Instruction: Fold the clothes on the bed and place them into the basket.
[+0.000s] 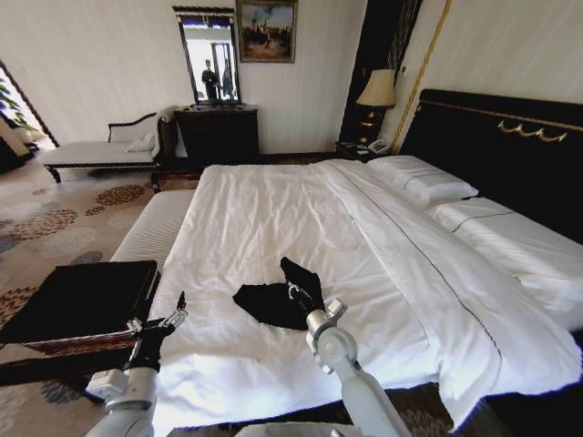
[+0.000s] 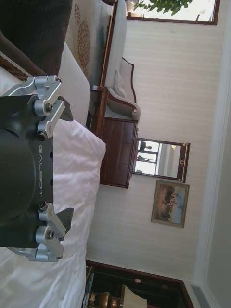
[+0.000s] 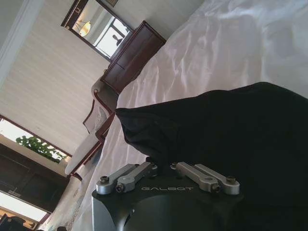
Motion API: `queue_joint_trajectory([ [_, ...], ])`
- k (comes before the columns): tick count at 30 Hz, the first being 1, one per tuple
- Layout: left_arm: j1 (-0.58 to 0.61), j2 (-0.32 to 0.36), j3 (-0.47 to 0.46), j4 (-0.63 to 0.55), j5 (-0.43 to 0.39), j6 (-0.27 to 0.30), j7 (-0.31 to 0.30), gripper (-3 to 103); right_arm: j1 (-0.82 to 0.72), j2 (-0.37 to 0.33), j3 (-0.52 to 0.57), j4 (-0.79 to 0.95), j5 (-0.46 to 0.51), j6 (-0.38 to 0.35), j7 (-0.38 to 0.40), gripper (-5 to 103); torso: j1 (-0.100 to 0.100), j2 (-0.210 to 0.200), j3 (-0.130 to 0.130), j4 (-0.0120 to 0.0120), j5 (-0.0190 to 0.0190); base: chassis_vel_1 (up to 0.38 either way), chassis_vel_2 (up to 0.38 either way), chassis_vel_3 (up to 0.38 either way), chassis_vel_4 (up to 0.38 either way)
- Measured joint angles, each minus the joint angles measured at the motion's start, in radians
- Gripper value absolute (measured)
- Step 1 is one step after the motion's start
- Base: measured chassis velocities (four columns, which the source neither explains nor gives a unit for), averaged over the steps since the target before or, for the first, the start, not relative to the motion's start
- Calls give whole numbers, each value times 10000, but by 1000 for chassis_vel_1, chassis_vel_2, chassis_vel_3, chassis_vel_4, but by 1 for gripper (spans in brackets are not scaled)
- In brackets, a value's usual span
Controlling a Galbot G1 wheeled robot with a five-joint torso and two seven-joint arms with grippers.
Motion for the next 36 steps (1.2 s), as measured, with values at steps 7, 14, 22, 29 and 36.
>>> queue_joint_trajectory([
  [7, 37, -29, 55, -4, 54, 8, -85, 100, 116, 376, -359, -845, -378, 130, -174, 5, 0, -1, 0, 1, 2, 0, 0, 0, 0],
  [14, -70, -84, 269, -2, 163, 21, -107, 100, 310, 345, -472, -1394, -328, 214, -227, 4, 0, 0, 0, 0, 1, 0, 0, 0, 0],
  [22, -25, -148, 360, 23, 203, 22, -90, 100, -2, -1, -985, -843, -526, 114, -362, 31, 0, 0, 0, 0, 2, 0, 0, 0, 0],
  [29, -45, -112, 533, 82, 305, 47, -80, 100, -253, -331, -1086, -480, -2173, 297, -722, 64, 0, -1, 0, 0, 3, 0, 0, 0, 0],
  [36, 8, 153, 1020, 494, 649, 111, 85, 100, -767, -892, -83, 153, -3358, 789, -964, 85, 0, -1, 0, 0, 4, 0, 0, 0, 0],
])
